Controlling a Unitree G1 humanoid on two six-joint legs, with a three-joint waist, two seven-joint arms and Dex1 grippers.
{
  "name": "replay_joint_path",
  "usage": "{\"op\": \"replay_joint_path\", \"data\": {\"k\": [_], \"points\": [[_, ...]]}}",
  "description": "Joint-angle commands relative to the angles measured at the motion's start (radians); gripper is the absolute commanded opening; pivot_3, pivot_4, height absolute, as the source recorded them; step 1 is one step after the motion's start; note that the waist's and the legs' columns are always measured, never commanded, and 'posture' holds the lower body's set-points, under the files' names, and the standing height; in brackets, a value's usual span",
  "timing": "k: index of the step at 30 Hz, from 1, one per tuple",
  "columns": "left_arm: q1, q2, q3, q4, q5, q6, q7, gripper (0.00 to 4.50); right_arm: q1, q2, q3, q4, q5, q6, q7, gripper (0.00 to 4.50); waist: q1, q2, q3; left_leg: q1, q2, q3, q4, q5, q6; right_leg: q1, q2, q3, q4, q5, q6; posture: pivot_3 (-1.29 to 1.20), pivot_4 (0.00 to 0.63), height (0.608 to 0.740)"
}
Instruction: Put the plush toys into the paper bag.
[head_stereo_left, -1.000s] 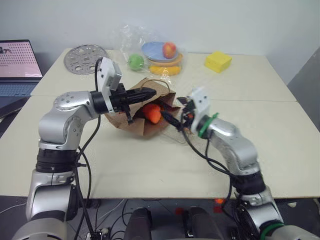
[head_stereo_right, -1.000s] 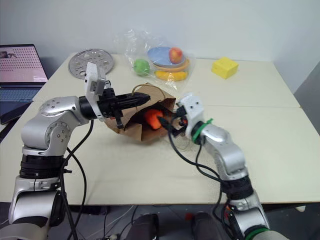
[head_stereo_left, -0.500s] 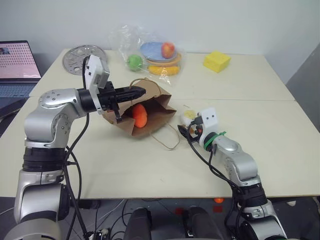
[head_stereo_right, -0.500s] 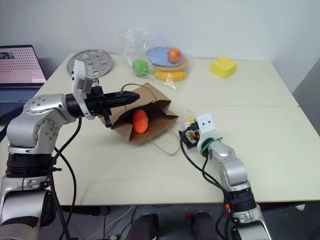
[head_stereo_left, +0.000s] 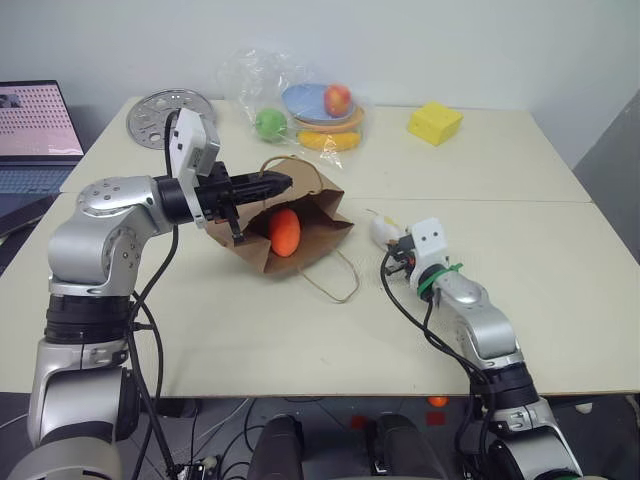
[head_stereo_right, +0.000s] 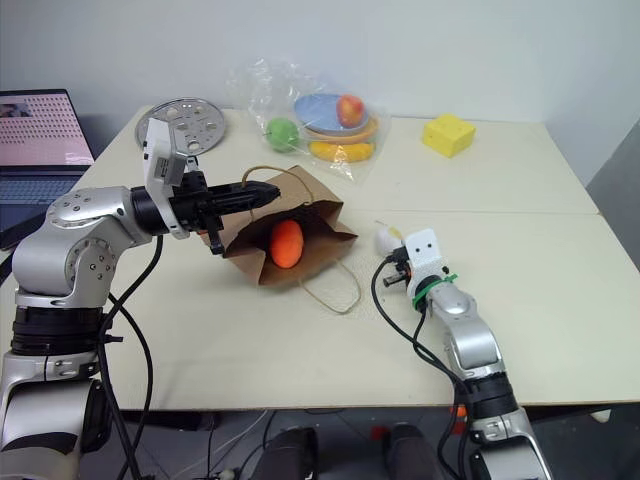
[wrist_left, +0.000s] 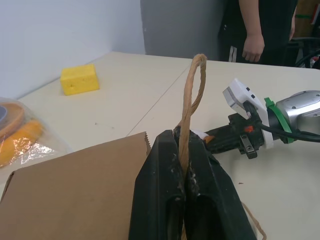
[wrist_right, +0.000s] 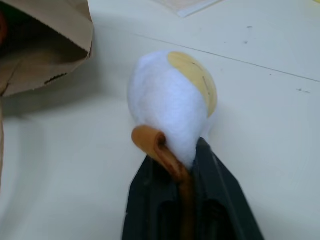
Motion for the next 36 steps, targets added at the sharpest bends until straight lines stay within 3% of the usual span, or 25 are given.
{"op": "replay_joint_path", "data": {"k": [1,8,15,20,28,36], "points": [[-0.02,0.005,0.017,-0.022,-0.005,-0.013,0.002,0.0,0.006,-0.019,-0.002,-0.166,0.094,0.03,0.106,0.02,0.0,0.0,0.0,0.0,0.0,0.0,0.0,0.0,0.0,0.0,0.0,0.0,0.0,0.0,0.0,0.0,0.15,0.74],[-0.026,-0.007,0.007,-0.019,-0.005,-0.013,-0.003,0.0,0.031,-0.136,0.08,-0.433,0.226,0.26,0.252,0.02,0.001,0.0,0.0,0.0,0.0,-0.001,0.0,0.0,0.0,0.0,0.0,-0.001,0.0,0.0,0.0,0.0,0.15,0.74],[-0.034,-0.015,0.001,-0.018,-0.008,-0.007,-0.008,0.0,-0.054,-0.036,0.123,-0.37,0.233,0.286,0.197,0.02,0.0,0.0,0.0,0.0,0.0,-0.001,0.001,0.0,0.0,0.0,0.0,-0.001,0.0,0.0,0.0,0.0,0.15,0.74],[-0.027,-0.029,-0.007,-0.031,-0.012,-0.002,-0.007,0.0,-0.176,0.09,0.146,-0.095,0.17,0.127,0.16,0.02,0.0,0.0,0.0,0.0,0.0,0.0,0.001,0.0,0.0,0.0,0.0,0.0,0.0,0.0,0.0,0.0,0.15,0.74],[-0.023,-0.022,-0.005,-0.055,-0.032,0.028,-0.023,0.0,-0.349,0.244,0.064,0.343,0.142,-0.152,0.111,0.02,0.001,0.0,0.0,0.0,0.0,-0.001,0.0,0.0,0.0,0.0,0.0,-0.001,0.0,0.0,0.0,0.0,0.15,0.74],[-0.017,-0.02,0.004,-0.074,-0.04,0.042,-0.021,0.0,-0.465,0.306,0.015,0.753,0.087,-0.328,0.063,0.02,-0.001,0.0,0.0,0.0,0.001,-0.002,0.0,0.0,0.0,0.0,0.001,-0.002,0.001,0.0,0.0,0.0,0.15,0.74]]}}
